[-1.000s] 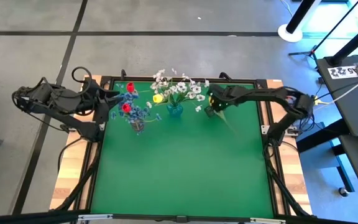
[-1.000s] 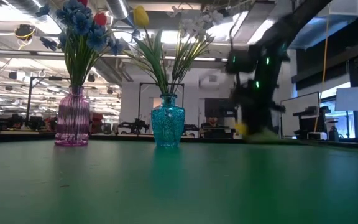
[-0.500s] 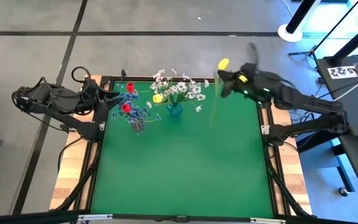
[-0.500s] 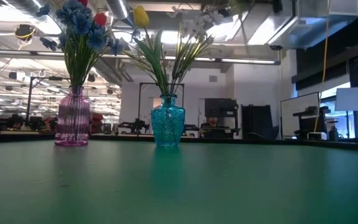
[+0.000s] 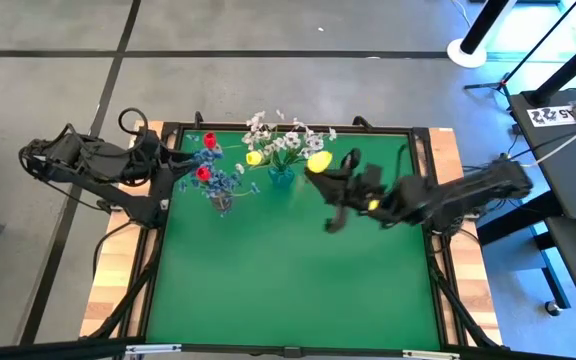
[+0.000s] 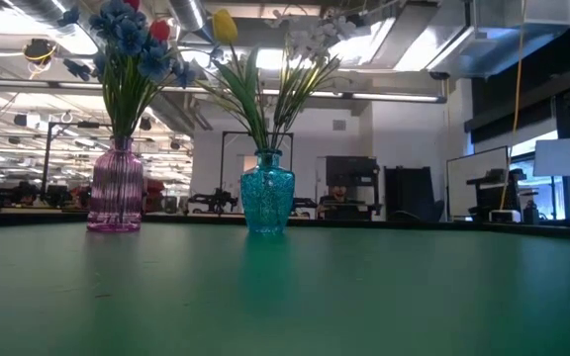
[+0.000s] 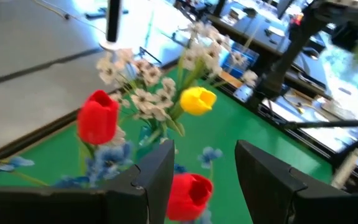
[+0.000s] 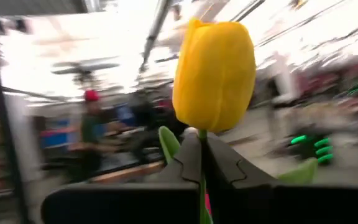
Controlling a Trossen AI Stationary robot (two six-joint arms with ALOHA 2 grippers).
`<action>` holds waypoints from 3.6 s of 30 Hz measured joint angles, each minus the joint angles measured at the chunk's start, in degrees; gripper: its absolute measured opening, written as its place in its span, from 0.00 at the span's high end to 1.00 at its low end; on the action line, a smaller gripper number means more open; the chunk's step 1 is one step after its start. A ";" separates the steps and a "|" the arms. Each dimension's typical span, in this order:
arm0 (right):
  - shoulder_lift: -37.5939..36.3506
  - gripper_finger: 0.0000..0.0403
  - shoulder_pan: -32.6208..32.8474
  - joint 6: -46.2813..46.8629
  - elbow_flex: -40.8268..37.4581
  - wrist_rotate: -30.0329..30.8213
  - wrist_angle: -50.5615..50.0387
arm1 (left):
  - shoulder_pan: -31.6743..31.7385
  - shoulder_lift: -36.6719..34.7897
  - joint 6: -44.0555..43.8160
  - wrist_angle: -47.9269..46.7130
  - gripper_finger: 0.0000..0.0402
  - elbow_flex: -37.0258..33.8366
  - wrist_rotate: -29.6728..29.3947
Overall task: Sort flowers into vase by color
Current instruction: Put the yellow flowers into the violet vase, then return to Home Position
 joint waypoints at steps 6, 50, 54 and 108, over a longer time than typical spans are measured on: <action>10.87 1.00 -0.46 -17.79 0.99 12.27 14.56 | 0.00 0.00 -0.64 0.02 0.59 0.01 6.10; 20.79 0.98 -18.53 -11.63 3.58 3.18 -5.30 | 0.03 0.01 5.04 0.14 0.59 0.01 3.86; 21.04 0.94 -18.50 -6.53 3.56 3.90 -11.38 | 0.03 0.00 4.94 1.25 0.59 0.01 3.84; -35.50 0.97 -16.21 2.61 -31.31 -13.03 -32.21 | 0.02 -43.89 30.42 37.00 0.59 -46.54 46.11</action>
